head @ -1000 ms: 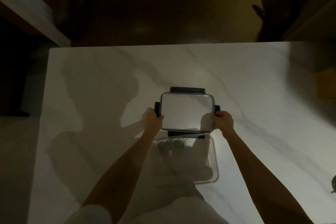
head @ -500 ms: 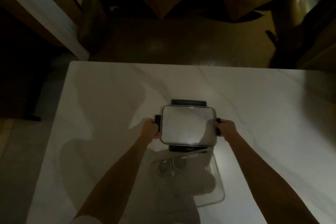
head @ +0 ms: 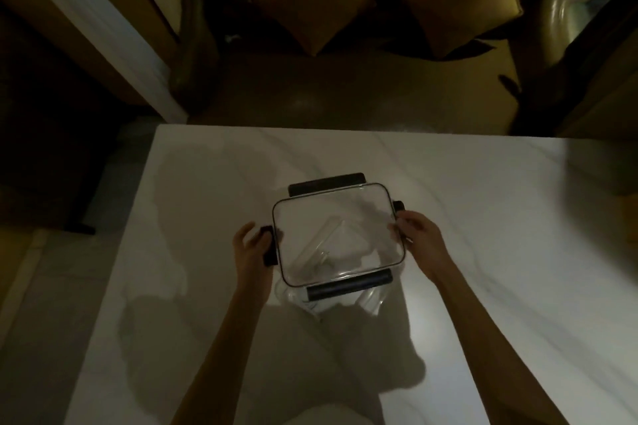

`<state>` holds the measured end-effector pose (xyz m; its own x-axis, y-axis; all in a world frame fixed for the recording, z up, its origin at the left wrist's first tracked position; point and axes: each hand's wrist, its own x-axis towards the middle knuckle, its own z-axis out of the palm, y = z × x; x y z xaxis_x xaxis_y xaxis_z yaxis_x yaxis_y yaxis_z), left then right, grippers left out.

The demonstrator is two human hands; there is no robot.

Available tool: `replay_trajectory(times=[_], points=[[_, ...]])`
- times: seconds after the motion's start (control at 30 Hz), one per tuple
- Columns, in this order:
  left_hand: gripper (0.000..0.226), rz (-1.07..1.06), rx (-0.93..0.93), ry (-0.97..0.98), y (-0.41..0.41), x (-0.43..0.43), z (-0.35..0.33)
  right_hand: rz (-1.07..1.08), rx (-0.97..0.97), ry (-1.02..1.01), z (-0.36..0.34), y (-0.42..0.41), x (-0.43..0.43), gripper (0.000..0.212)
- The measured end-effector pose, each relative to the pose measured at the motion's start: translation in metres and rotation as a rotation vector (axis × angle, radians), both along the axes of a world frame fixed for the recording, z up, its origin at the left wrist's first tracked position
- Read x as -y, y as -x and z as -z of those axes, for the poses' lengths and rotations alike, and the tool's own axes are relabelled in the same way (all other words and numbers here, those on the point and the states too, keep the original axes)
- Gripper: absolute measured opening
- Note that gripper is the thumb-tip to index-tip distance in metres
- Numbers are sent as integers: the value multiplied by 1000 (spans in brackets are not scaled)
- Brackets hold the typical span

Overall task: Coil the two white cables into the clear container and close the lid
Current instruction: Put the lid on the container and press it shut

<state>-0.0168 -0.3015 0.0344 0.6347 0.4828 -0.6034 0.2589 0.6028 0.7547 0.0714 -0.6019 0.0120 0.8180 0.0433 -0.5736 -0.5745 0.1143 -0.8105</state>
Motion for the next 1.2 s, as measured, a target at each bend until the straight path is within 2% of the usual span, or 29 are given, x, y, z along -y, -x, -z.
replay_trajectory(times=[0.03, 0.07, 0.13, 0.27, 0.4, 0.5, 0.63, 0.8, 0.87, 0.97, 1.07, 1.2], points=[[31, -41, -18, 15, 14, 7, 2, -103, 91, 138, -2, -3, -4, 28], [27, -38, -39, -7, 28, 17, -2, -190, 152, 235, -2, -9, -9, 40], [22, 25, -152, -139, 61, 41, -3, -325, 190, 334, -5, -22, -23, 51], [38, -104, -310, -372, 119, 98, 16, -614, 287, 621, 8, -34, -59, 37], [46, -208, -388, -376, 131, 135, 18, -701, 344, 721, 20, -22, -69, 33], [43, -222, -416, -369, 129, 140, 20, -637, 374, 781, 25, -13, -64, 34], [34, -118, -420, -422, 132, 125, 40, -507, 290, 806, 31, 0, -41, 31], [37, 162, -444, -494, 108, 88, 57, -262, 105, 785, 36, 46, 8, 27], [41, 331, -434, -623, 90, 75, 53, -136, 17, 734, 41, 79, 24, 27], [25, 637, -384, -850, 63, 57, 41, 59, -109, 719, 52, 140, 29, 28], [22, 867, -349, -985, 52, 41, 46, 248, -198, 668, 53, 202, 12, 27], [26, 937, -363, -1037, 66, 29, 52, 350, -189, 612, 44, 238, -7, 27]])
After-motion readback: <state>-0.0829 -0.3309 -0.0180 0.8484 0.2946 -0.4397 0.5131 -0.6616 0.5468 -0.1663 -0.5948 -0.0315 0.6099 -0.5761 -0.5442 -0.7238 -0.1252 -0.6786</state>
